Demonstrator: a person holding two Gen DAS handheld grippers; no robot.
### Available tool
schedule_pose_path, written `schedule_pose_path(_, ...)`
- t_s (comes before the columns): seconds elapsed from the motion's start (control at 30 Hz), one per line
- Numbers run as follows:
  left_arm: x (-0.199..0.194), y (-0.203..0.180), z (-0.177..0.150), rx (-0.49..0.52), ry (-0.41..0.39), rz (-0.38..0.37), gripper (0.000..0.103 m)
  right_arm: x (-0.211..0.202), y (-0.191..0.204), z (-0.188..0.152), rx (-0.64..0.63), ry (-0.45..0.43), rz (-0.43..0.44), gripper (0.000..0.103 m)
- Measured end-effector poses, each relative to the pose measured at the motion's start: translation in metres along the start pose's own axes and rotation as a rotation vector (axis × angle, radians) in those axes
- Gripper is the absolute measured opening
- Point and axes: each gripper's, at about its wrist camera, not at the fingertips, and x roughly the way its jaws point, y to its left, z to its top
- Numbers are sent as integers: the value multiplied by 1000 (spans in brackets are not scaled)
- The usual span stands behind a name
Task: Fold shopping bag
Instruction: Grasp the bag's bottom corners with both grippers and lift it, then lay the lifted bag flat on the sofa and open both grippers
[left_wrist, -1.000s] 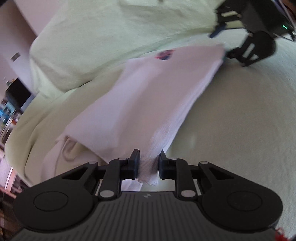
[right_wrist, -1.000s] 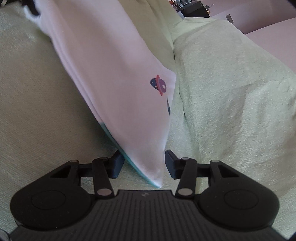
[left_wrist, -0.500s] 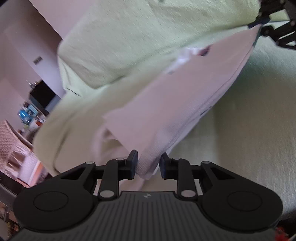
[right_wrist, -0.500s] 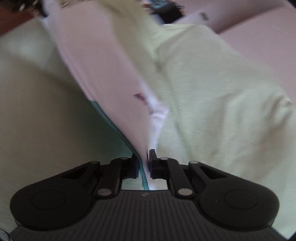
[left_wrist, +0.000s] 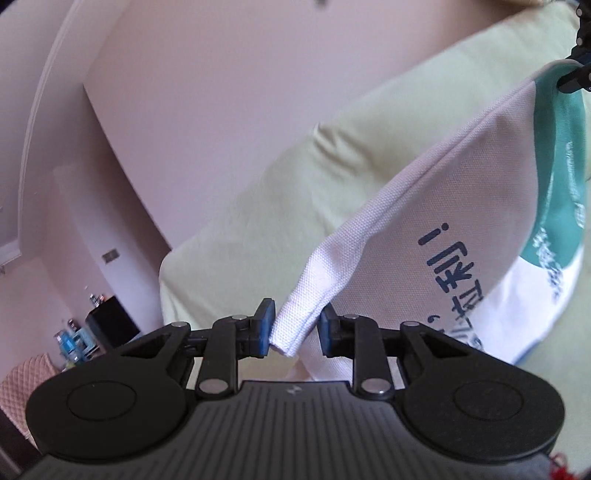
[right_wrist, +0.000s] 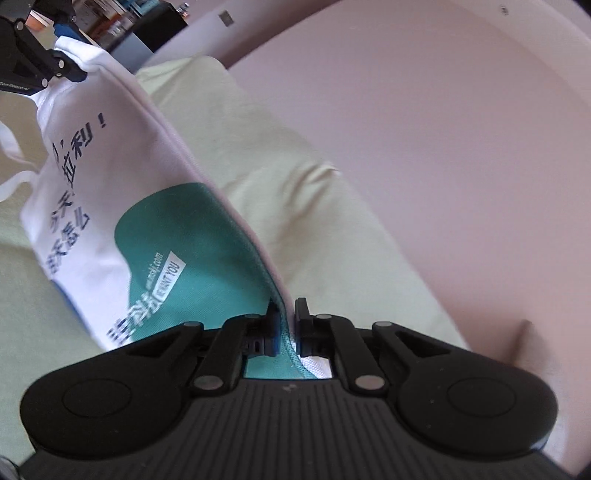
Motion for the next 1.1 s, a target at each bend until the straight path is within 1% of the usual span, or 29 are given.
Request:
schedule_pose_path(0.07,-13,-12,10,-8,-27,-47,31,-26,-15,-9,10,36,-31,4)
schedule_pose_path(0.13,-14,-28,20,-4,-40,-102,32,-50,-27,-22,16,82,-64,4)
schedule_pose_path(0.2,-15,-44,30,0,-53,-156,32,-63,-38,-36,33,132,-86,4)
schedule_pose_path(0.23,-9,-53,36,8,-56,-180,32,-62,-42,-42,43,157,-98,4)
schedule_pose_path(0.33,28,-81,52,43,-55,-224,33,-38,-59,-61,72,220,-125,4)
schedule_pose_path(0.4,74,-107,71,80,-17,-256,38,-2,-72,-72,105,268,-132,5)
schedule_pose_path(0.43,90,-116,77,83,6,-255,42,34,-81,-82,134,314,-118,5)
schedule_pose_path(0.47,103,-122,79,82,32,-259,48,64,-89,-93,182,342,-110,16)
schedule_pose_path(0.5,114,-125,77,76,61,-270,49,92,-96,-105,234,364,-105,25)
schedule_pose_path(0.53,126,-128,74,70,91,-281,49,110,-103,-119,286,407,-96,45)
schedule_pose_path(0.57,137,-131,72,64,120,-292,49,126,-110,-133,339,456,-85,45)
schedule_pose_path(0.6,148,-134,69,58,149,-303,49,124,-114,-146,397,454,-78,45)
schedule_pose_path(0.63,159,-137,67,52,178,-314,51,117,-116,-158,455,439,-71,49)
schedule_pose_path(0.67,171,-140,64,46,207,-325,53,111,-119,-169,513,424,-64,58)
schedule_pose_path(0.7,182,-144,62,40,236,-336,53,101,-117,-177,561,420,-52,63)
schedule_pose_path(0.73,185,-142,55,19,265,-367,53,95,-114,-189,612,425,-29,65)
schedule_pose_path(0.8,168,-133,34,-27,305,-462,53,68,-94,-214,721,468,44,65)
schedule_pose_path(0.83,157,-132,22,-21,314,-494,53,57,-83,-226,749,490,77,65)
schedule_pose_path(0.9,127,-139,-3,27,325,-559,53,35,-62,-249,793,533,141,60)
schedule_pose_path(0.97,99,-148,-22,108,320,-608,53,10,-40,-264,723,556,167,59)
schedule_pose_path(1.03,74,-159,-38,201,308,-643,53,-16,-12,-261,540,546,195,59)
schedule_pose_path(1.07,67,-166,-44,247,299,-648,53,-23,-5,-257,470,538,201,59)
schedule_pose_path(1.1,60,-173,-51,292,289,-652,53,-26,7,-255,371,533,205,59)
